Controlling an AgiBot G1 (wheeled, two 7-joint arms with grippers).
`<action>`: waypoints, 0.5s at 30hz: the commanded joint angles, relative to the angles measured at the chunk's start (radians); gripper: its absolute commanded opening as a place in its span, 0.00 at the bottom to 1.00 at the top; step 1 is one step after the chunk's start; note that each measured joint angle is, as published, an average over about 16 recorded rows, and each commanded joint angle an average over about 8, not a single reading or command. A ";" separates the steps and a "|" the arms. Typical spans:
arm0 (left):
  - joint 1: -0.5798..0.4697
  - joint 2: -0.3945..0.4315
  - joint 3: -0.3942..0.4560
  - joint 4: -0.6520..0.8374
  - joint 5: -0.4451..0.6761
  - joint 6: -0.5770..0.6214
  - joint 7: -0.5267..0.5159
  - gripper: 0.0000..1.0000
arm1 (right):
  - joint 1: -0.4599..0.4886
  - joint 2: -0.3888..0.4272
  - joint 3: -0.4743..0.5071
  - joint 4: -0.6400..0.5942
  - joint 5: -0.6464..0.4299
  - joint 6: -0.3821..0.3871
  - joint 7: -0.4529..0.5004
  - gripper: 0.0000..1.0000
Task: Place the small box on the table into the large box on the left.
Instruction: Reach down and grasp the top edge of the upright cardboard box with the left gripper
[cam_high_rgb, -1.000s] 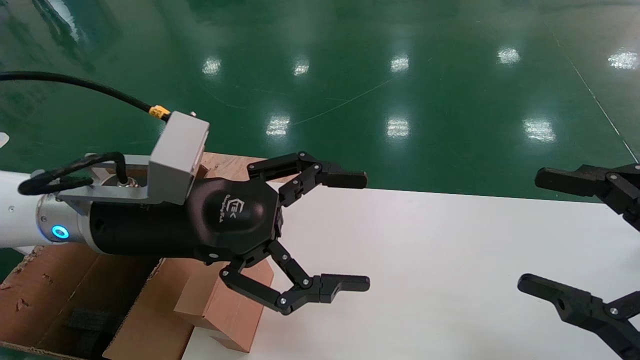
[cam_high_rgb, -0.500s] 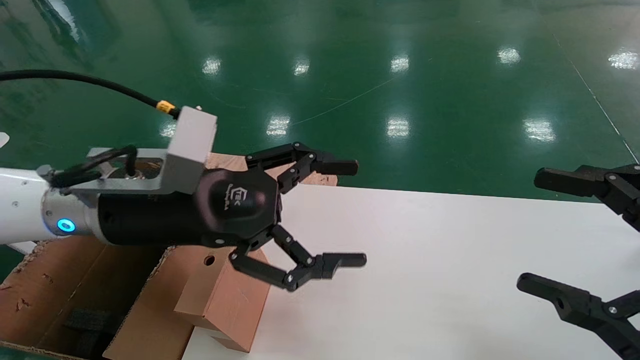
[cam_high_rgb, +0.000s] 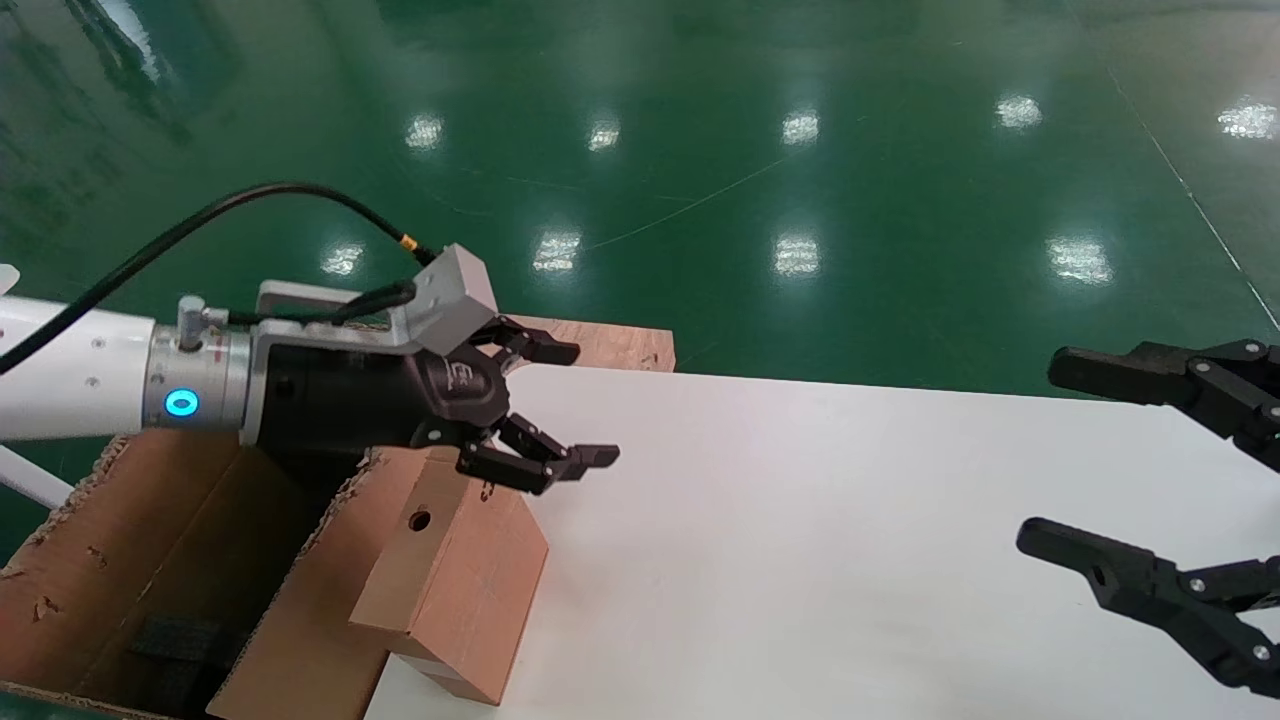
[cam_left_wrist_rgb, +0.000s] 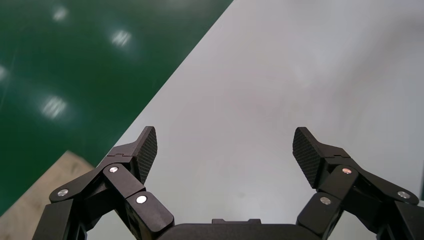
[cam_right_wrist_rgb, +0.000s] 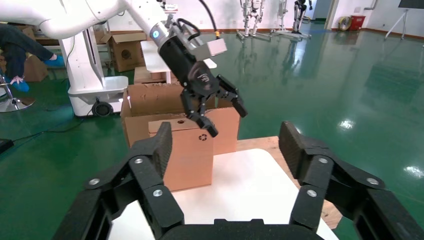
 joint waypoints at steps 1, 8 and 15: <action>-0.036 0.001 0.024 -0.002 0.054 0.005 -0.070 1.00 | 0.000 0.000 0.000 0.000 0.000 0.000 0.000 0.00; -0.073 0.015 0.027 -0.009 0.068 0.005 -0.092 1.00 | 0.000 0.000 0.000 0.000 0.000 0.000 0.000 0.00; -0.064 0.014 0.027 0.006 0.062 0.010 -0.085 1.00 | 0.000 0.000 0.000 0.000 0.000 0.000 0.000 0.00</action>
